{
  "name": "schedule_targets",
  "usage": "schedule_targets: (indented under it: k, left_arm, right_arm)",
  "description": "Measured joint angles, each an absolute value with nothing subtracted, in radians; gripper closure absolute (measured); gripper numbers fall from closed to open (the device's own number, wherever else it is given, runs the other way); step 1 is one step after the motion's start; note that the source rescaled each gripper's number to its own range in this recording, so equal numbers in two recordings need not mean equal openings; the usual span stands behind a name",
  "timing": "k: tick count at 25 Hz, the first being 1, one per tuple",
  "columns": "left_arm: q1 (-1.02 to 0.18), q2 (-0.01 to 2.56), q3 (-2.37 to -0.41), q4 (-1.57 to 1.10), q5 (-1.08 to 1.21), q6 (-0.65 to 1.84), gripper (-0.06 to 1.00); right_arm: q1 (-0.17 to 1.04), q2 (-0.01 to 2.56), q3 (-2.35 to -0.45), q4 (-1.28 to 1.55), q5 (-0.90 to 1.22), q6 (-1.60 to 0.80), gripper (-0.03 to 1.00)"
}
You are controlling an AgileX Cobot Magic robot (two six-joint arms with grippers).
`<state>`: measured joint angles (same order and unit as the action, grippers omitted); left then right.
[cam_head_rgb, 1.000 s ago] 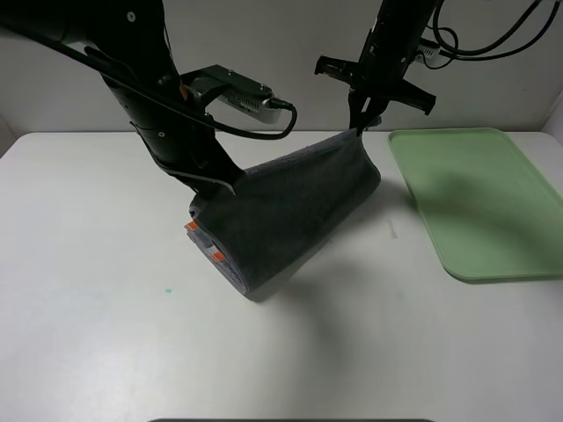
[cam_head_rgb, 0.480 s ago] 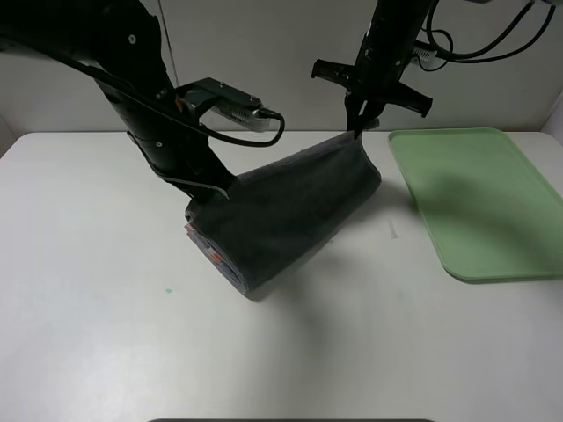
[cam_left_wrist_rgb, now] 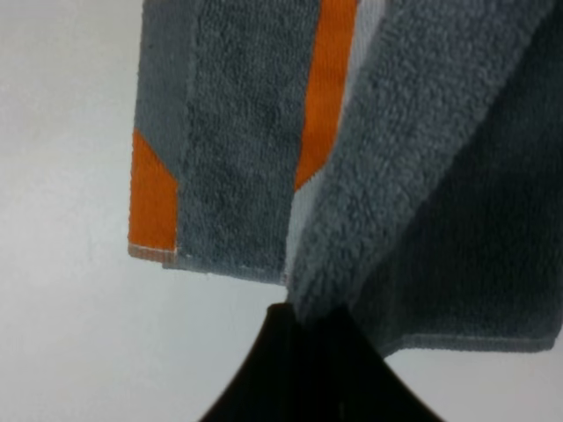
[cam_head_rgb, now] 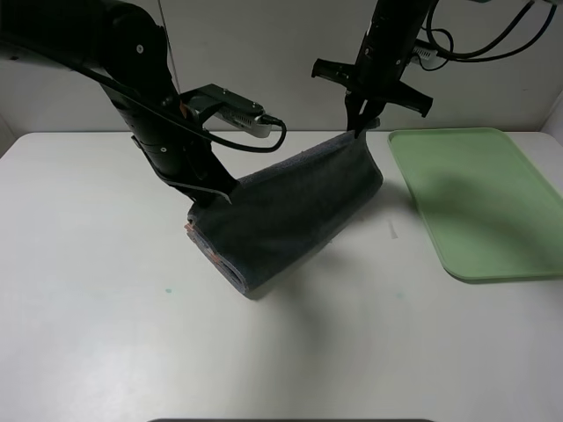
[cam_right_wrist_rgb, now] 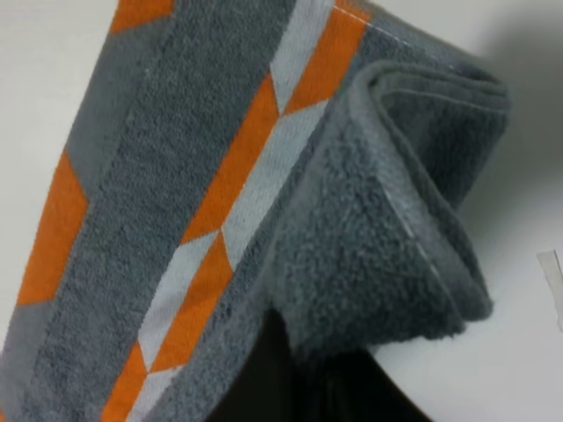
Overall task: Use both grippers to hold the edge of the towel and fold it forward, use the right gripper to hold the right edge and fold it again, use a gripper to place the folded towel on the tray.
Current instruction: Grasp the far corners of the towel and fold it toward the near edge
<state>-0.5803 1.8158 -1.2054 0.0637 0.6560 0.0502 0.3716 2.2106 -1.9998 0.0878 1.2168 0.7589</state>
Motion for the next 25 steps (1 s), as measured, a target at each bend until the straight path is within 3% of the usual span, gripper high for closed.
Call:
schedule_targets:
  k: [7, 15, 25]
  left_arm:
    - [-0.58, 1.816, -1.2, 0.066, 0.676, 0.05, 0.94]
    - [-0.533, 1.816, -1.2, 0.067, 0.672, 0.051, 0.94]
    - [-0.505, 1.816, -1.2, 0.068, 0.626, 0.079, 0.94]
  right_arm:
    - [0.391, 2.277, -2.035, 0.108, 1.209, 0.752, 0.97]
    - [0.415, 2.375, -2.229, 0.121, 1.213, 0.748, 0.97]
    - [0.419, 2.389, -2.239, 0.098, 1.214, 0.748, 0.97]
